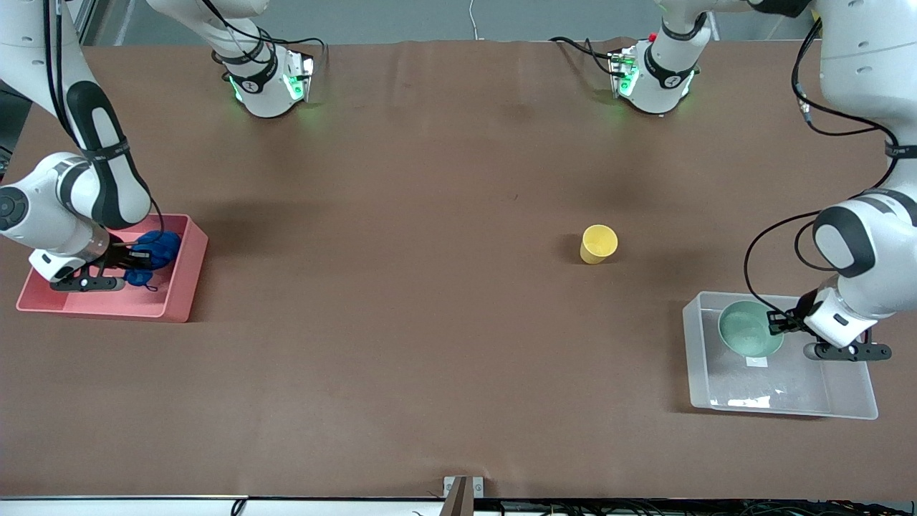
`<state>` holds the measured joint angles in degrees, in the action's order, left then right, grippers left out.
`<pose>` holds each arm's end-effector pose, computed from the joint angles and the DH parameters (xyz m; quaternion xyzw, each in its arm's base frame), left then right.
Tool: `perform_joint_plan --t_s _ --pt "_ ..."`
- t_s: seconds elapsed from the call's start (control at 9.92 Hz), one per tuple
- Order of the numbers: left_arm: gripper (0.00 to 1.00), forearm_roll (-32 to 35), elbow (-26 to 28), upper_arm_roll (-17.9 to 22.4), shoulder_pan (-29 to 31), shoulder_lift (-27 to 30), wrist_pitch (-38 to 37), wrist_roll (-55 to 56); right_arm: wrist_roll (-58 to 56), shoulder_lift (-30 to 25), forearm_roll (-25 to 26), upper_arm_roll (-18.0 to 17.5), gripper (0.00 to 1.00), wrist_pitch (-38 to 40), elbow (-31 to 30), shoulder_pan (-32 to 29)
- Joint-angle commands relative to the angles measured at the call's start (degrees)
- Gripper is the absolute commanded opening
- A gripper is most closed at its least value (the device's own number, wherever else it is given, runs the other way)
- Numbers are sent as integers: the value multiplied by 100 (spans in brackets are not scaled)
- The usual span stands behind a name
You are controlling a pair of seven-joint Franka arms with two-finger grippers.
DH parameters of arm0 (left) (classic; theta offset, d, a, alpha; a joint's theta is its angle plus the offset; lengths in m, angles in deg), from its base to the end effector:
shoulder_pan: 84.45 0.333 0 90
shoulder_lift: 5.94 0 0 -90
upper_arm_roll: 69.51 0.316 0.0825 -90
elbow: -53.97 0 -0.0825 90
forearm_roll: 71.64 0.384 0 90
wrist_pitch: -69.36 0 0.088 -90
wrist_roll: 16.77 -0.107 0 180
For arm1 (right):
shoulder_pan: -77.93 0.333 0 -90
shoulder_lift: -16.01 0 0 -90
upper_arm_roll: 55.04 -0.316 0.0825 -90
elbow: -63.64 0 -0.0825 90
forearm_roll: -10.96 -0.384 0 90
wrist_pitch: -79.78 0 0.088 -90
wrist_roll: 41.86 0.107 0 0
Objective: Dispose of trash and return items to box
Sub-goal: 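Drop the cloth into the pink bin while the left gripper lowers the bowl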
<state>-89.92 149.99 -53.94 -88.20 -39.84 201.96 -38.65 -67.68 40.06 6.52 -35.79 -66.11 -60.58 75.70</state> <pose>0.6774 0.1132 0.2756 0.9981 -0.0086 0.0501 0.0337 0.5227 -0.2086 0.2072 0.9987 0.0185 -0.0253 0.0392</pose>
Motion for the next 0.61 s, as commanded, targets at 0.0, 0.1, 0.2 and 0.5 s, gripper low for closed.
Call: perform_joint_plan --t_s 0.0,0.1,0.2,0.5 --pt "0 -343 -251 69 -90 -537 -41 -168 -20 -137 -206 1 100 25 -24 82" --pt "1 -360 -260 69 -47 -748 159 -229 -19 -329 -198 1 100 234 98 100" --pt "1 -352 -251 69 -99 -785 353 -230 -19 -514 -206 1 100 610 352 91" --pt "58 -308 -251 69 -81 -794 407 -230 -2 -1296 -198 1 100 1970 1334 82"
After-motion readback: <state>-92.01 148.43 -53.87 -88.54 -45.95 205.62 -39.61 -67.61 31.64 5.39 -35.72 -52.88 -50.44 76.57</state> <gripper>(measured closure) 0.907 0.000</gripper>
